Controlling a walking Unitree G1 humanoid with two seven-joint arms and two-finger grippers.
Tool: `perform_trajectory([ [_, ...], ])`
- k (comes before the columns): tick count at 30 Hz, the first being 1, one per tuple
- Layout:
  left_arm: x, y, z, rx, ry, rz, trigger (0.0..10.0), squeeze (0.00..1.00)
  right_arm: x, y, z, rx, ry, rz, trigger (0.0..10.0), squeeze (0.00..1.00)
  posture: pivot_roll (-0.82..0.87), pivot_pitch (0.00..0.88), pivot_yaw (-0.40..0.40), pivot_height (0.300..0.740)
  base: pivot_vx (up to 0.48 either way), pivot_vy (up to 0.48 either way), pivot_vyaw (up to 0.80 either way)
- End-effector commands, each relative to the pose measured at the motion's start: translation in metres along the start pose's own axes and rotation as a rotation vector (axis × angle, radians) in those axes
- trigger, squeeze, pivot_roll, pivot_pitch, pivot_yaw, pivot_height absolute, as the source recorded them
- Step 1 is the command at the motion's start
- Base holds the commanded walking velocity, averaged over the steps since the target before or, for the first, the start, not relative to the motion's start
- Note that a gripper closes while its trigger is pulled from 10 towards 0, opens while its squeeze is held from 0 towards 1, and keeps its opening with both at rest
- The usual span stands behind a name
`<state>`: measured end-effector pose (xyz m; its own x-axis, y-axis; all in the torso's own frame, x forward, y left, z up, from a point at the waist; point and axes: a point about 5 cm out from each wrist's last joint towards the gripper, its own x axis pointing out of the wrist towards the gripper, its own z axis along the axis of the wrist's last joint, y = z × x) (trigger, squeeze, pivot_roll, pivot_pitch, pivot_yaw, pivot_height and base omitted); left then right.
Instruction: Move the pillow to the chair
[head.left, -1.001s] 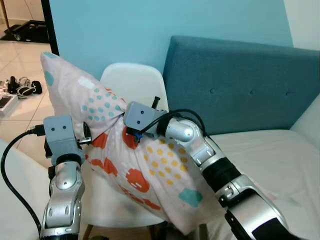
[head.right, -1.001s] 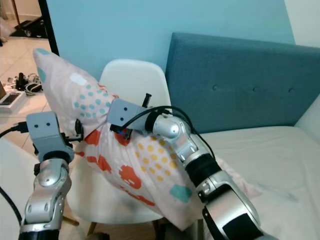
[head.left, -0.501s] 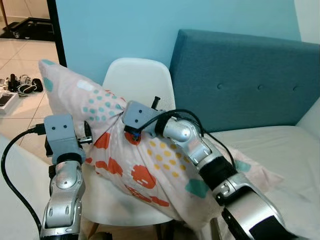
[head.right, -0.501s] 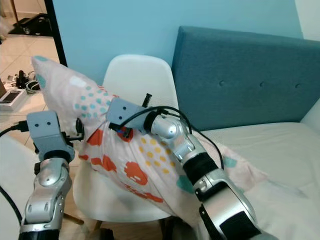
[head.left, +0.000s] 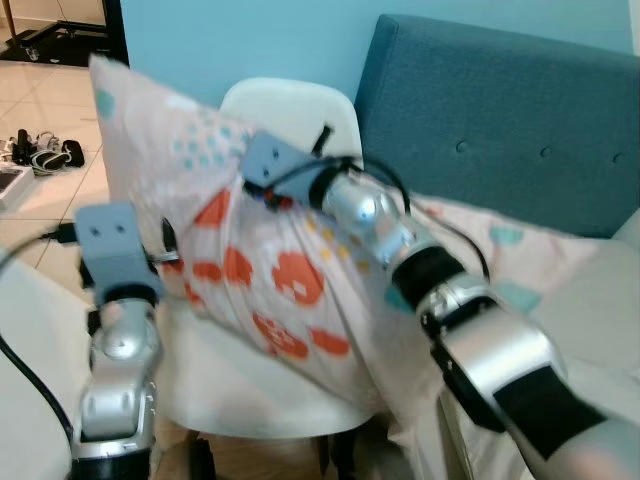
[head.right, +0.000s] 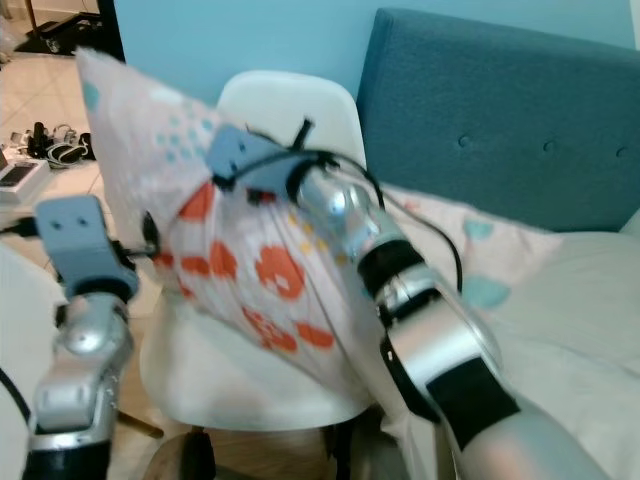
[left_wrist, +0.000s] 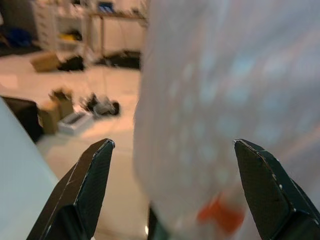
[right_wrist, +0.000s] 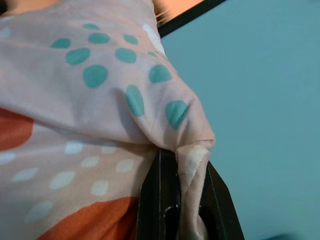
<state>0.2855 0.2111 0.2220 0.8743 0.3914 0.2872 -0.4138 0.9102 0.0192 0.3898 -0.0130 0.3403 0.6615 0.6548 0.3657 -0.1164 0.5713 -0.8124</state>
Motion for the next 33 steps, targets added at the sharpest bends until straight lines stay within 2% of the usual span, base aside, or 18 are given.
perform_trajectory([
  [1,0.001,0.001,0.009,0.012,-0.021,0.003,10.0,0.0,0.007,-0.04,0.027,-0.016,-0.132,-0.171,10.0,0.0,0.11,0.034,-0.19,0.55,0.0,0.0,0.0],
  [2,0.001,0.001,0.009,0.012,-0.021,0.003,10.0,0.0,0.007,-0.04,0.027,-0.016,-0.132,-0.171,10.0,0.0,0.11,0.034,-0.19,0.55,0.0,0.0,0.0],
  [3,0.001,0.0,0.018,0.009,-0.048,0.001,10.0,0.0,0.009,-0.051,0.037,-0.06,-0.173,-0.196,10.0,0.0,0.11,0.04,-0.187,0.55,0.0,0.0,0.0],
  [5,0.0,-0.002,0.025,0.005,-0.066,-0.003,10.0,0.0,0.01,-0.056,0.043,-0.1,-0.205,-0.206,10.0,0.0,0.11,0.042,-0.186,0.55,0.0,0.0,0.0],
  [6,-0.001,-0.004,0.03,-0.007,-0.075,-0.011,10.0,0.0,0.01,-0.052,0.045,-0.145,-0.228,-0.168,10.0,0.0,0.11,0.044,-0.186,0.55,0.0,0.0,0.0],
  [7,-0.003,-0.006,0.032,-0.018,-0.073,-0.018,10.0,0.0,0.01,-0.039,0.043,-0.197,-0.237,-0.105,10.0,0.0,0.11,0.044,-0.186,0.545,0.0,0.0,0.0],
  [8,-0.003,-0.006,0.032,-0.018,-0.073,-0.018,10.0,0.0,0.01,-0.039,0.043,-0.197,-0.237,-0.105,10.0,0.0,0.11,0.044,-0.186,0.545,0.0,0.0,0.0],
  [10,-0.009,-0.011,0.03,-0.033,-0.049,-0.033,10.0,0.0,-0.001,0.009,0.021,-0.29,-0.217,0.102,10.0,0.0,0.12,0.05,-0.183,0.535,0.0,0.0,0.0],
  [11,-0.009,-0.011,0.03,-0.033,-0.049,-0.033,10.0,0.0,-0.001,0.009,0.021,-0.29,-0.217,0.102,10.0,0.0,0.12,0.05,-0.183,0.535,0.0,0.0,0.0],
  [13,-0.015,-0.013,0.028,-0.039,-0.029,-0.043,10.0,0.0,-0.022,0.055,-0.008,-0.377,-0.167,0.307,10.0,0.0,0.13,0.056,-0.181,0.525,0.0,0.0,0.0],
  [14,-0.015,-0.013,0.028,-0.039,-0.029,-0.043,10.0,0.0,-0.022,0.055,-0.008,-0.377,-0.167,0.307,10.0,0.0,0.13,0.056,-0.181,0.525,0.0,0.0,0.0],
  [15,-0.017,-0.011,0.026,-0.037,-0.019,-0.042,10.0,0.0,-0.039,0.076,-0.027,-0.395,-0.119,0.409,10.0,0.0,0.13,0.061,-0.181,0.52,0.0,0.0,0.0],
  [16,-0.017,-0.011,0.026,-0.037,-0.019,-0.042,10.0,0.0,-0.039,0.076,-0.027,-0.395,-0.119,0.409,10.0,0.0,0.13,0.061,-0.181,0.52,0.0,0.0,0.0],
  [18,-0.021,-0.005,0.025,-0.025,-0.007,-0.031,10.0,0.0,-0.064,0.1,-0.054,-0.407,-0.038,0.533,10.0,0.0,0.13,0.065,-0.185,0.51,0.0,0.0,0.0],
  [21,-0.021,-0.003,0.025,-0.019,-0.003,-0.025,10.0,0.0,-0.071,0.104,-0.061,-0.398,-0.008,0.555,10.0,0.0,0.13,0.065,-0.185,0.505,0.0,0.0,0.0],
  [25,-0.02,0.008,0.029,-0.003,-0.005,0.011,10.0,0.0,-0.083,0.112,-0.076,-0.246,0.115,0.561,10.0,0.0,0.12,0.071,-0.187,0.49,0.0,0.0,0.0],
  [31,-0.021,0.008,0.029,-0.001,0.003,0.013,10.0,0.0,-0.086,0.118,-0.079,-0.23,0.158,0.57,10.0,0.0,0.11,0.078,-0.189,0.49,0.0,0.0,0.0],
  [33,-0.023,0.007,0.025,0.001,0.021,0.011,10.0,0.0,-0.089,0.119,-0.086,-0.244,0.219,0.594,10.0,0.0,0.1,0.081,-0.189,0.49,0.0,0.0,0.0],
])
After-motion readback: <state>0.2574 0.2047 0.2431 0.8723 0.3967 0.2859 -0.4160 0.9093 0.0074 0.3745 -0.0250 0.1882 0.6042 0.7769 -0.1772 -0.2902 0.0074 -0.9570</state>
